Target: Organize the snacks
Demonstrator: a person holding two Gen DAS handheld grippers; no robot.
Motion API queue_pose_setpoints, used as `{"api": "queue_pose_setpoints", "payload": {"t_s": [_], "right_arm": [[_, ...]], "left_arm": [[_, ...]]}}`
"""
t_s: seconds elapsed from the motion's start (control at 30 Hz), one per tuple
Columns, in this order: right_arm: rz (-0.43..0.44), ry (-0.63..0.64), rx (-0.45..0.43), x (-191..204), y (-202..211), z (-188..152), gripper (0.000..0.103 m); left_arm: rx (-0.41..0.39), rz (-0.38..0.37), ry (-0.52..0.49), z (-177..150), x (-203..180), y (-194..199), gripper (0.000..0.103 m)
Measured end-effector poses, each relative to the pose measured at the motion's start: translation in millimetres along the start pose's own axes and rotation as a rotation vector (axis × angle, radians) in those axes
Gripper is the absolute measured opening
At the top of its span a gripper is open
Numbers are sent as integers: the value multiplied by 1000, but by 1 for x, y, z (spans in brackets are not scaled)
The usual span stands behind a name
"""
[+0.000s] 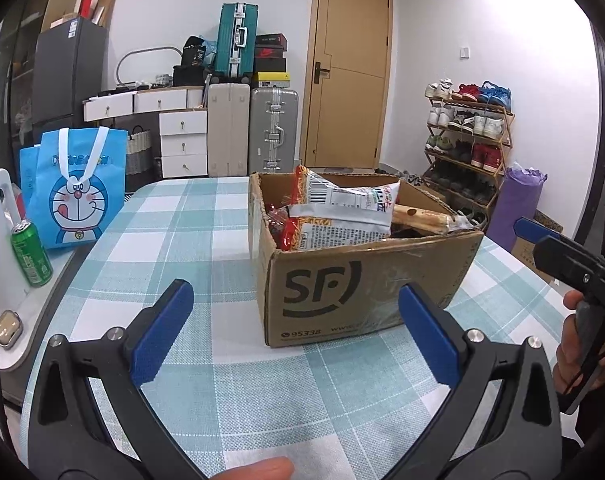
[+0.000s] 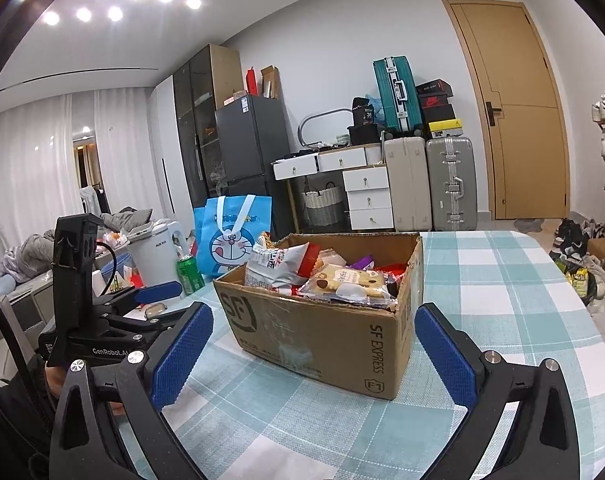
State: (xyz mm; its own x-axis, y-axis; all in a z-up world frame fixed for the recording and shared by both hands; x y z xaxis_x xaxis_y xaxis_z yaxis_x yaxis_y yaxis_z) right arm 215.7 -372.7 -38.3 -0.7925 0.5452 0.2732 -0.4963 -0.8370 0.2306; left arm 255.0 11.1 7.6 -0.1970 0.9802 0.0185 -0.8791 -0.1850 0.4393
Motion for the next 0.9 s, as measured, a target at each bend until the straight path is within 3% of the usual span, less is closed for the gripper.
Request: {"api": "queue_pose_setpoints", "payload": {"t_s": [0.9], "right_arm": [[-70,-3,2,-18,-8,-7,103]], "left_arm": [[-20,23,14,-3,5,-2,102]]}}
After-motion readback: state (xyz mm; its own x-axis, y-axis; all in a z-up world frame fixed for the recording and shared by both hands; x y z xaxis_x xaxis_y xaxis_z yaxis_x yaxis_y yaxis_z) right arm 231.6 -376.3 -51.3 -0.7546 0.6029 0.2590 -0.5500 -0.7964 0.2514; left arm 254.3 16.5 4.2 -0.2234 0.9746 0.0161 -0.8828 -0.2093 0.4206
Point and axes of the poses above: each gripper's, at about its wrist camera, not at the fingertips, and y roughly against the way its jaws point, x to its left, z to its top, the point moved 3 cm from there along -y, roughly the way its jaws point, and after that the axes turned 13 degrees about z, right-handed, at the moved point
